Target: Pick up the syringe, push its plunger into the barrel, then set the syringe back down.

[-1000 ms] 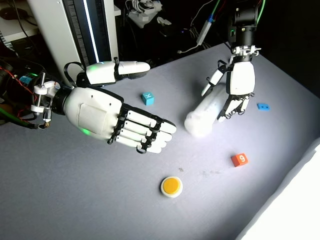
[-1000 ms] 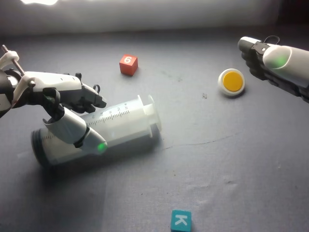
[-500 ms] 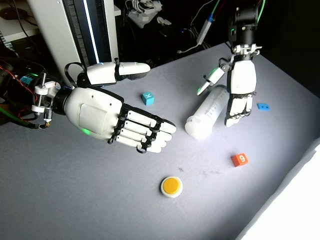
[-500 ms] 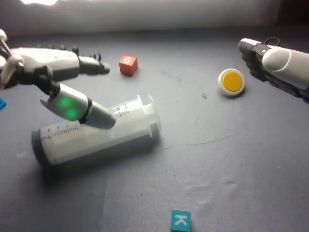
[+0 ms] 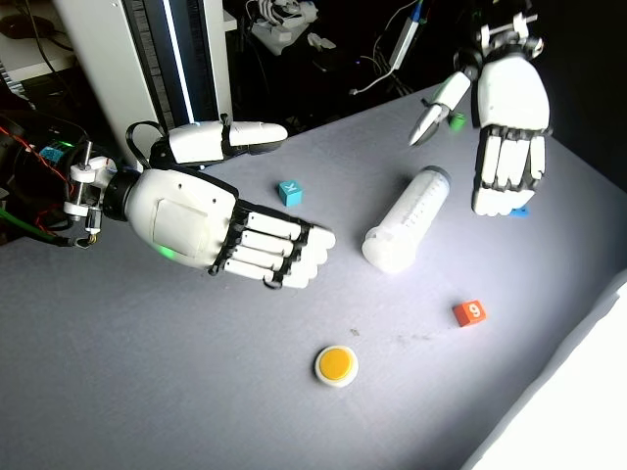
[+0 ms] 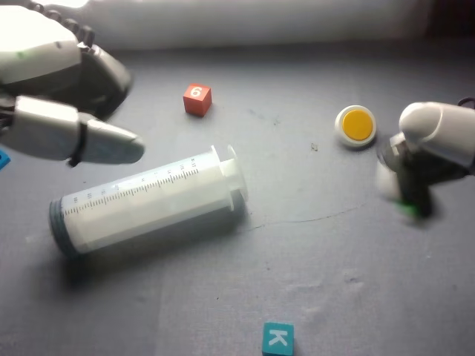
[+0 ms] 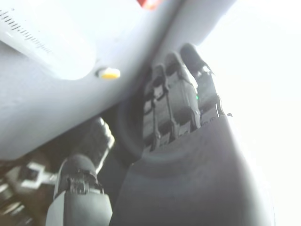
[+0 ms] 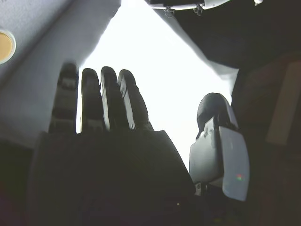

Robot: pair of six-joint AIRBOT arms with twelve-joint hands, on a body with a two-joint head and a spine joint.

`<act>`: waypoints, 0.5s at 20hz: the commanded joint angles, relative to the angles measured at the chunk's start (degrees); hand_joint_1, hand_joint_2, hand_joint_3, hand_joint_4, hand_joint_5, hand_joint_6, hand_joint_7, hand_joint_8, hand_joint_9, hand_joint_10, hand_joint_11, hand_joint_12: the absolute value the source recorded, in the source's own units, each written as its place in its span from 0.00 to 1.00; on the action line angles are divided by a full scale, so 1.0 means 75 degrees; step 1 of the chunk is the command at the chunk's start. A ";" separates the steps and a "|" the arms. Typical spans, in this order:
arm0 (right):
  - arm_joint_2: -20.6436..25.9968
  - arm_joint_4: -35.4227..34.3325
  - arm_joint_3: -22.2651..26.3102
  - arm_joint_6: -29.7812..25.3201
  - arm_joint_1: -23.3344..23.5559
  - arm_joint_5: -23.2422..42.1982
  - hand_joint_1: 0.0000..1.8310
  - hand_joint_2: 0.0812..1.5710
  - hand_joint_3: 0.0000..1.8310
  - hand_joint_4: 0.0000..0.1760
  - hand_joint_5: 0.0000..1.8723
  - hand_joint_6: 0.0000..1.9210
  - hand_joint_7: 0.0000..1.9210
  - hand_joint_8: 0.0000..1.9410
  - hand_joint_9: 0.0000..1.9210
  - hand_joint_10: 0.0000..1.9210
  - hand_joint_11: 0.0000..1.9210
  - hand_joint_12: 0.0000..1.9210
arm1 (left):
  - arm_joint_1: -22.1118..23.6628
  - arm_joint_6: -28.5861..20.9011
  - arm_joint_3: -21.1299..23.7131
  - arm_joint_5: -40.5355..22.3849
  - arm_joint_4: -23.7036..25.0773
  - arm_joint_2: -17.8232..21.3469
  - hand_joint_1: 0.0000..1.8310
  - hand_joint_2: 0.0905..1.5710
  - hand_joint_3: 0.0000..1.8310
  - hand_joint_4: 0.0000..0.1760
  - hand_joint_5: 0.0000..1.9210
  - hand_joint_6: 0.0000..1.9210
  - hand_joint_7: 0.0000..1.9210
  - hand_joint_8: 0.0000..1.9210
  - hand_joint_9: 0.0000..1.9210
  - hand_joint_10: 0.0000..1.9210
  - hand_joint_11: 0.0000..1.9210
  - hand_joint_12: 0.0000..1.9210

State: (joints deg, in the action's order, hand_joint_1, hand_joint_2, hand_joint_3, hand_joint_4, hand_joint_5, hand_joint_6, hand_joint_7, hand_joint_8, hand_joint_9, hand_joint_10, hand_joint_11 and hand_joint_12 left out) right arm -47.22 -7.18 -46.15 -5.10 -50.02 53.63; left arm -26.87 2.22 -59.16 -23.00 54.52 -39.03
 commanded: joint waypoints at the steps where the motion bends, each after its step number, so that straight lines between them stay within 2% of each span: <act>1: 0.0065 0.0072 0.0027 -0.0125 0.0052 0.0931 0.02 0.66 0.00 0.00 0.65 1.00 0.68 1.00 0.73 1.00 0.83 1.00 | 0.0037 -0.0010 -0.0048 -0.1260 -0.0031 0.0152 0.14 0.71 0.00 0.00 0.85 1.00 0.87 1.00 0.89 1.00 0.91 1.00; 2: 0.0066 0.0084 0.0038 -0.0125 0.0063 0.0931 0.00 0.68 0.01 0.00 0.70 1.00 0.72 1.00 0.76 1.00 0.85 1.00 | 0.0030 -0.0010 -0.0062 -0.1711 0.0127 0.0297 0.12 0.76 0.00 0.16 0.86 1.00 0.88 1.00 0.91 1.00 0.93 1.00; 3: 0.0086 0.0099 0.0069 -0.0140 0.0078 0.0926 0.09 0.82 0.02 0.00 0.74 1.00 0.77 1.00 0.81 1.00 0.88 1.00 | 0.0031 -0.0009 -0.0064 -0.2057 0.0222 0.0450 0.38 0.86 0.02 0.29 0.85 1.00 0.89 1.00 0.93 1.00 0.96 1.00; 4: 0.0166 0.0181 0.0143 -0.0206 0.0076 0.0900 0.18 0.88 0.02 0.00 0.75 1.00 0.79 1.00 0.83 1.00 0.90 1.00 | 0.0036 -0.0009 -0.0074 -0.2419 0.0297 0.0563 0.54 0.88 0.01 0.38 0.85 1.00 0.90 1.00 0.93 1.00 0.96 1.00; 5: 0.0275 0.0280 0.0248 -0.0323 0.0060 0.0893 0.30 0.90 0.01 0.00 0.76 1.00 0.81 1.00 0.85 1.00 0.92 1.00 | 0.0085 -0.0009 -0.0092 -0.2784 0.0503 0.0669 0.64 0.87 0.01 0.47 0.84 1.00 0.88 1.00 0.92 1.00 0.95 1.00; 6: 0.0370 0.0348 0.0359 -0.0386 0.0050 0.0899 0.39 0.91 0.01 0.00 0.76 1.00 0.82 1.00 0.86 1.00 0.93 1.00 | 0.0158 -0.0009 -0.0111 -0.3094 0.0719 0.0753 0.68 0.87 0.00 0.53 0.84 1.00 0.87 1.00 0.90 1.00 0.94 1.00; 7: 0.0390 0.0442 0.0393 -0.0342 0.0064 0.1049 0.52 0.90 0.00 0.00 0.75 1.00 0.83 1.00 0.87 1.00 0.94 1.00 | 0.0253 -0.0009 -0.0116 -0.3418 0.0933 0.0865 0.66 0.88 0.01 0.58 0.83 1.00 0.86 1.00 0.89 1.00 0.91 1.00; 8: 0.0389 0.0480 0.0391 -0.0285 0.0073 0.1098 0.59 0.89 0.00 0.09 0.74 1.00 0.83 1.00 0.87 1.00 0.93 1.00 | 0.0257 -0.0009 -0.0120 -0.3602 0.0998 0.0913 0.66 0.88 0.01 0.92 0.82 1.00 0.86 1.00 0.89 1.00 0.90 1.00; 9: 0.0392 0.0523 0.0402 -0.0284 0.0062 0.1110 0.59 0.89 0.00 0.57 0.74 1.00 0.83 1.00 0.87 1.00 0.93 1.00 | 0.0255 -0.0009 -0.0131 -0.3839 0.1022 0.0972 0.67 0.87 0.00 0.97 0.82 1.00 0.86 1.00 0.90 1.00 0.90 1.00; 10: 0.0393 0.0547 0.0438 -0.0260 0.0061 0.1107 0.58 0.89 0.00 0.70 0.75 1.00 0.83 1.00 0.87 1.00 0.93 1.00 | 0.0272 -0.0009 -0.0142 -0.3994 0.1044 0.1015 0.67 0.87 0.00 0.98 0.82 1.00 0.86 1.00 0.90 1.00 0.90 1.00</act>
State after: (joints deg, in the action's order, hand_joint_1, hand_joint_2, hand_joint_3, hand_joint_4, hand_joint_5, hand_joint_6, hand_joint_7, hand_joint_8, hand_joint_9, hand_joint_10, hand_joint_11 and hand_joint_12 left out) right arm -44.40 -3.40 -43.20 -6.33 -50.02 54.92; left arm -25.76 1.93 -60.03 -49.36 66.28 -31.66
